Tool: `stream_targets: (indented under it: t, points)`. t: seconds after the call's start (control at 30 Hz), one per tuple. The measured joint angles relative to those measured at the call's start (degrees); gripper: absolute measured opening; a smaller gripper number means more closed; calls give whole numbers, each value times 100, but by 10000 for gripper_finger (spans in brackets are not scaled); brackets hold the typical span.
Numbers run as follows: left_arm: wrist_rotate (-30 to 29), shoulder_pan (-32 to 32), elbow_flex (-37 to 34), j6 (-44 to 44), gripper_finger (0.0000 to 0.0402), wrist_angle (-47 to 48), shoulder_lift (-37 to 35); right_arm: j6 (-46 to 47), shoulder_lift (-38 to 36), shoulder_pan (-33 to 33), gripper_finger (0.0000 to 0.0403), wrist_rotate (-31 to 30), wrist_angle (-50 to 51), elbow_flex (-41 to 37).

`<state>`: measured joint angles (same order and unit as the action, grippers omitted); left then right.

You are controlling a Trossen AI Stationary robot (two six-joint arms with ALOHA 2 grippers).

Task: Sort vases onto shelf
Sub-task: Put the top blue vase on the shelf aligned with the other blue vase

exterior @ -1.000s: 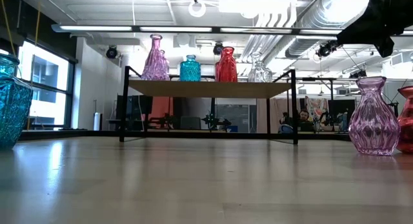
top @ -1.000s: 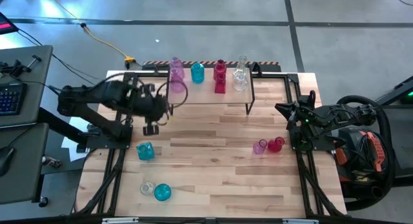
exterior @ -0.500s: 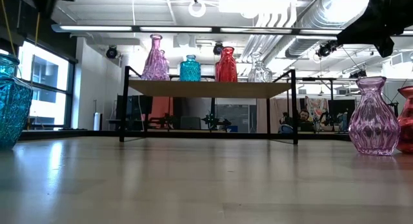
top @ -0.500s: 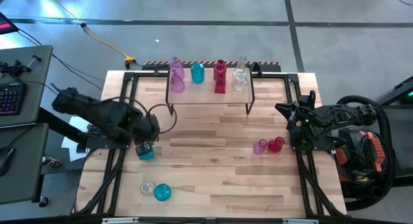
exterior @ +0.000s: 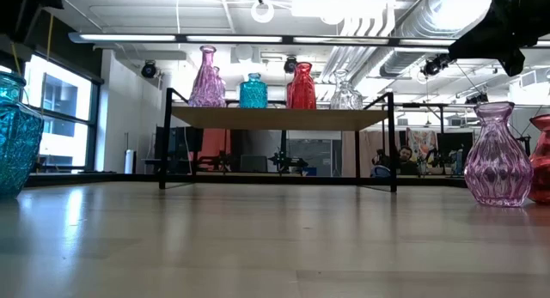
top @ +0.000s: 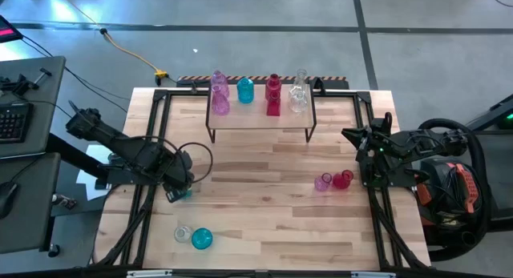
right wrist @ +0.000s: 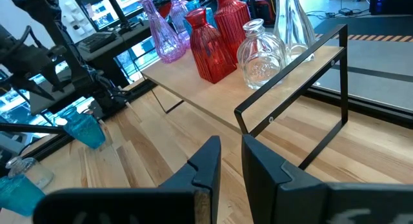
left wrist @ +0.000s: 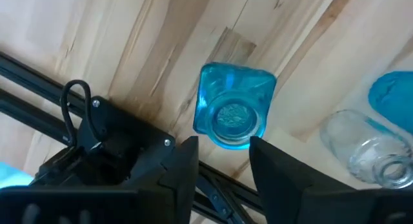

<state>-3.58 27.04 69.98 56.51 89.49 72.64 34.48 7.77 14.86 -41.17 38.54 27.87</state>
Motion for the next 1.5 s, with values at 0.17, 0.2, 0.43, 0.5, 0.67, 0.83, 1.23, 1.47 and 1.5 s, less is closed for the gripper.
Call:
stream_targets:
  t: [0.17, 0.2, 0.43, 0.5, 0.67, 0.83, 1.23, 1.47, 1.5]
  points:
    - [-6, 232, -204, 48, 160, -124, 0, 0, 0, 1, 44, 0, 0, 0]
    - [-6, 263, -262, 48, 163, -171, 0, 0, 0, -1, 44, 0, 0, 1]
    - [-36, 346, -693, 41, 166, -494, -4, 0, 0, 2, 44, 0, 0, 1]
    - [-68, 346, -846, 41, 166, -584, -65, 0, 0, 0, 44, 0, 0, -1]
    - [-75, 346, -1236, 37, 166, -973, -289, 0, 2, 0, 44, 0, 0, -1]
    - [-66, 344, -1646, -17, 166, -1459, -487, 0, 4, 1, 44, 0, 0, -1]
    - [37, 344, -1771, -116, 89, -1592, -518, 0, 4, -1, 44, 0, 0, -2]
    - [125, 344, -1733, -133, 26, -1598, -520, 0, 4, 0, 44, 0, 0, -2]
    - [125, 344, -1715, -167, 26, -1594, -518, 0, 4, -1, 44, 0, 0, -2]
